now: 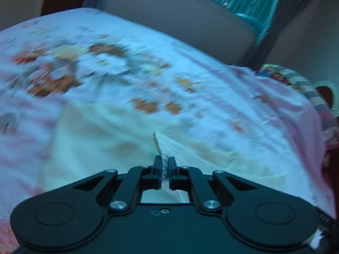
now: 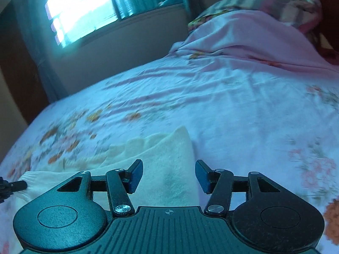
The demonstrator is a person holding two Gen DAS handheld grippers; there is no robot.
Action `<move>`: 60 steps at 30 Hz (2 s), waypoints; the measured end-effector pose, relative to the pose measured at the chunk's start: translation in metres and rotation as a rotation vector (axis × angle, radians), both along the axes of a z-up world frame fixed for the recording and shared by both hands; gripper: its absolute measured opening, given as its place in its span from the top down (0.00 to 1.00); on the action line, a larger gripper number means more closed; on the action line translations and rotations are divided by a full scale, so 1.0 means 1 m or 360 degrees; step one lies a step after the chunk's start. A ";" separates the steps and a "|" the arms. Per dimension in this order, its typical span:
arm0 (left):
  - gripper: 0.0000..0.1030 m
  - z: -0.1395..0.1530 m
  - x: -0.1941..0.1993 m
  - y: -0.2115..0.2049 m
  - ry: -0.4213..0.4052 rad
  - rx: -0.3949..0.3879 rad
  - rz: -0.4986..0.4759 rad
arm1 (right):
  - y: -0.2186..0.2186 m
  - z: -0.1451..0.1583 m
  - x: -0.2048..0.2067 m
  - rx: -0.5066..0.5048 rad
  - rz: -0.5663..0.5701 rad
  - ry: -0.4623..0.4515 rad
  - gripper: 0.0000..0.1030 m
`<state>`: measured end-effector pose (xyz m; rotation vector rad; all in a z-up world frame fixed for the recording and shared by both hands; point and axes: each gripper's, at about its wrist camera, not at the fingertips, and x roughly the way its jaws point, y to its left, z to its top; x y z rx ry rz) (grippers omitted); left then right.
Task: Fold small clothes
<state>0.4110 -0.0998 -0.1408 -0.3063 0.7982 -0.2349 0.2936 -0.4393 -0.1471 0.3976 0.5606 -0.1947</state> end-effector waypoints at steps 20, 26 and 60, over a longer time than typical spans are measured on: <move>0.80 -0.038 0.018 -0.033 0.0034 0.0352 -0.0111 | -0.008 -0.036 0.090 -0.0073 0.0125 0.0335 0.62; 0.76 -0.020 0.001 -0.030 -0.0042 0.0368 -0.0144 | -0.001 -0.014 0.067 -0.0128 0.0184 0.0193 0.69; 0.72 -0.027 -0.046 -0.020 -0.0057 0.0551 -0.0209 | 0.030 -0.009 0.032 -0.0173 0.0233 0.0259 0.68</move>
